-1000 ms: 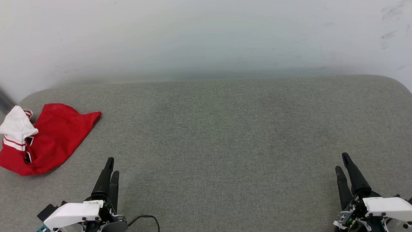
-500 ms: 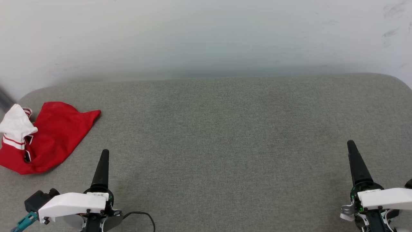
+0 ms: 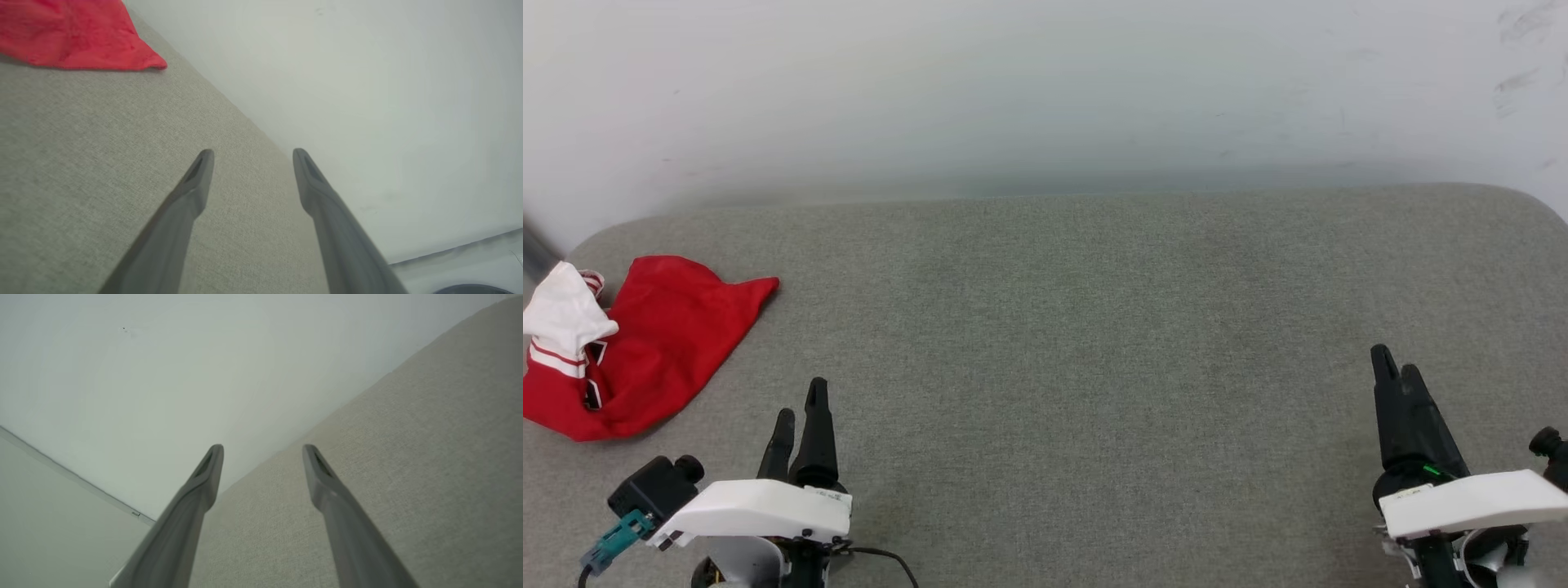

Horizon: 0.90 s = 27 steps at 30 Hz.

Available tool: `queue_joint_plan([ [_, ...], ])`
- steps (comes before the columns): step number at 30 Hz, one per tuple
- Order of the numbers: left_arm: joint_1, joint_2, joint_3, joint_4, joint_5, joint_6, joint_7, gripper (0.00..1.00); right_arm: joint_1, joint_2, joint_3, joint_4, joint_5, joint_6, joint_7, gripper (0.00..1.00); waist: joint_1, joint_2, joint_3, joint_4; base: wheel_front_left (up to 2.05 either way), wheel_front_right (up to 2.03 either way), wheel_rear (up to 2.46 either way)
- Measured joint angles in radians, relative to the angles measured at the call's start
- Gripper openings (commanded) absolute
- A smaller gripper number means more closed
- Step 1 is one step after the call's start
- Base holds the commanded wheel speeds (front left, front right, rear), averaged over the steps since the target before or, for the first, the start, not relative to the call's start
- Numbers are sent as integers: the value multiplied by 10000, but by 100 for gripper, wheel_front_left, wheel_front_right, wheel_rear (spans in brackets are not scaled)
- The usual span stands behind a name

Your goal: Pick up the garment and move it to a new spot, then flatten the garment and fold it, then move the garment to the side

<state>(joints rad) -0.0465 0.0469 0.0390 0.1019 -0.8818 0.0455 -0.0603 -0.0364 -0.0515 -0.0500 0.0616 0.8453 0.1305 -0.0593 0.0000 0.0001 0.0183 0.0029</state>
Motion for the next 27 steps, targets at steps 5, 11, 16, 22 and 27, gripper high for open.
queue_joint_plan([
  [5,20,2,-111,-134,784,173,-151,100,66,0,17,-67,-715,0,-167,100,0,0,10,8,0,0,0],
  [11,118,21,-313,-242,1707,207,-332,100,165,0,75,-90,-1551,0,-345,100,0,0,13,13,0,0,0],
  [16,187,67,-437,-364,2383,339,-500,100,175,0,136,-123,-2203,0,-499,100,0,-1,15,14,0,0,0],
  [22,202,138,-652,-514,3160,520,-665,100,244,0,182,-167,-2995,0,-654,100,0,0,38,21,0,0,0],
  [27,216,201,-823,-629,3697,608,-800,100,260,0,230,-203,-3614,0,-815,100,0,0,61,32,0,0,0],
])
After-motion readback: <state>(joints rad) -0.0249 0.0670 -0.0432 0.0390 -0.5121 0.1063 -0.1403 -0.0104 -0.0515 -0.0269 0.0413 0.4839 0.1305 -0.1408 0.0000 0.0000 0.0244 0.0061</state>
